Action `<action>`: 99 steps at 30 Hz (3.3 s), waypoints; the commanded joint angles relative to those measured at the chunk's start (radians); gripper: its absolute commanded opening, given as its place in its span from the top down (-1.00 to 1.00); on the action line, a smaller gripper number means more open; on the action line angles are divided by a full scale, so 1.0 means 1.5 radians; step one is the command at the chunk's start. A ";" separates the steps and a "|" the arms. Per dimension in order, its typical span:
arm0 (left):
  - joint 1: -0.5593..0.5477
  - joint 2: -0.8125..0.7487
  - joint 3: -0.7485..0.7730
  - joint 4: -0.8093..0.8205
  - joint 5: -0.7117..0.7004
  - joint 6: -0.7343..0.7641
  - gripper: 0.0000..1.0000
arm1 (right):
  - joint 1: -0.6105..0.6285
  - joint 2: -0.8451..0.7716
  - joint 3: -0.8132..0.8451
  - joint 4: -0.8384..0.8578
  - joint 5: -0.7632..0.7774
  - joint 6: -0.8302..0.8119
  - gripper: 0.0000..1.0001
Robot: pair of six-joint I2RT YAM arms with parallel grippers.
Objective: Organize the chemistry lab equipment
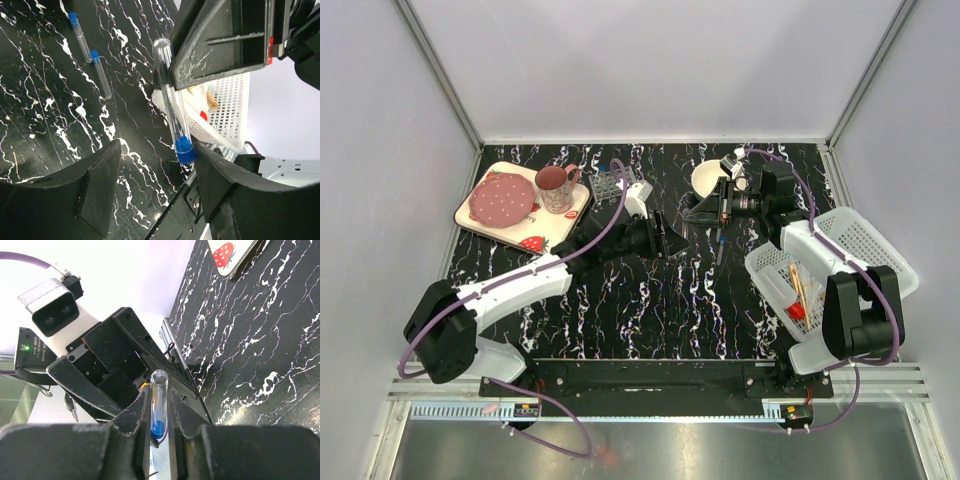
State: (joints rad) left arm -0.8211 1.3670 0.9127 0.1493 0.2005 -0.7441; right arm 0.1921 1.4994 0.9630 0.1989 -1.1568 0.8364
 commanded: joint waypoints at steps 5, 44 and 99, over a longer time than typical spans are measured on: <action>-0.005 0.017 0.084 -0.011 -0.034 -0.010 -0.13 | -0.001 -0.027 -0.011 0.048 -0.019 0.024 0.70; 0.015 -0.070 0.048 -0.201 0.293 0.011 0.80 | -0.023 -0.061 0.315 -0.905 -0.006 -1.170 -0.99; 0.071 -0.289 -0.148 0.087 0.063 -0.139 -0.93 | 0.178 -0.232 0.117 -0.643 0.032 -0.894 0.81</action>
State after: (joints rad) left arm -0.7132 1.0039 0.7910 0.0818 0.5133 -0.8967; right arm 0.5198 1.1961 1.2015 -1.0637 -0.8894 -0.9180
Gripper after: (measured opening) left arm 0.956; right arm 0.221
